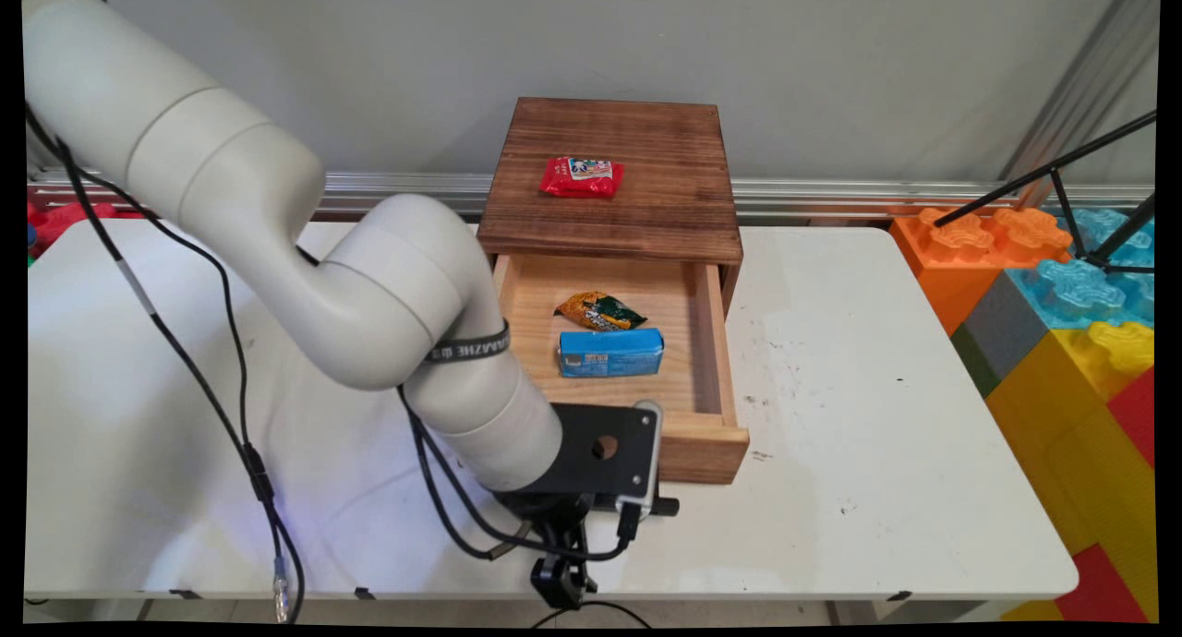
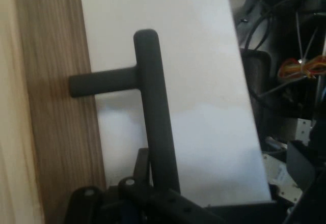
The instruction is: Open the drawer
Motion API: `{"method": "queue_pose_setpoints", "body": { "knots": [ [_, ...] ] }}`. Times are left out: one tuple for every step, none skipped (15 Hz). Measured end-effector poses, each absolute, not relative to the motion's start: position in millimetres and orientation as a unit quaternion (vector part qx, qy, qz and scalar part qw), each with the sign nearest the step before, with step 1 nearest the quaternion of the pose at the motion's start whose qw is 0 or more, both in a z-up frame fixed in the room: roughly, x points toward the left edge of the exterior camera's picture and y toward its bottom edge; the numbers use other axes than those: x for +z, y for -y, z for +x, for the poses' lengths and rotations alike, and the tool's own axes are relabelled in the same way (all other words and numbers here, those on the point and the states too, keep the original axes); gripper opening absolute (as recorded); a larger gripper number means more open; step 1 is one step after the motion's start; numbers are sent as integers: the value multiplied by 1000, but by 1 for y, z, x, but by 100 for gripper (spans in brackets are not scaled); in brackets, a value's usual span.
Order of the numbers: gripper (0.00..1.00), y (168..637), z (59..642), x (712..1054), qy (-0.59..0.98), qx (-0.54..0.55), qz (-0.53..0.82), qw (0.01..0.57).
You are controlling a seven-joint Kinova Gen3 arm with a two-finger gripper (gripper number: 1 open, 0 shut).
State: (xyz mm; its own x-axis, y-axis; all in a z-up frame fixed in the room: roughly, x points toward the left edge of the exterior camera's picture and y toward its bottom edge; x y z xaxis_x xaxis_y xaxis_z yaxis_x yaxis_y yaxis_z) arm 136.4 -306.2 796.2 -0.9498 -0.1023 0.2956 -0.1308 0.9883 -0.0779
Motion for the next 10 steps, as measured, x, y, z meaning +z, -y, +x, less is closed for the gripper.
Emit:
{"method": "queue_pose_setpoints", "body": {
  "knots": [
    [100, 302, 138, 796, 986, 46, 60, 146],
    [100, 299, 139, 795, 987, 45, 61, 145],
    [100, 296, 140, 794, 987, 43, 62, 144],
    [100, 293, 141, 794, 987, 42, 64, 143],
    [100, 290, 141, 793, 987, 40, 65, 143],
    [100, 287, 141, 793, 987, 39, 65, 143],
    [100, 284, 142, 793, 987, 38, 66, 143],
    [100, 282, 142, 793, 987, 36, 67, 143],
    [100, 279, 141, 794, 987, 35, 67, 144],
    [100, 276, 141, 794, 987, 34, 68, 145]
  ]
}}
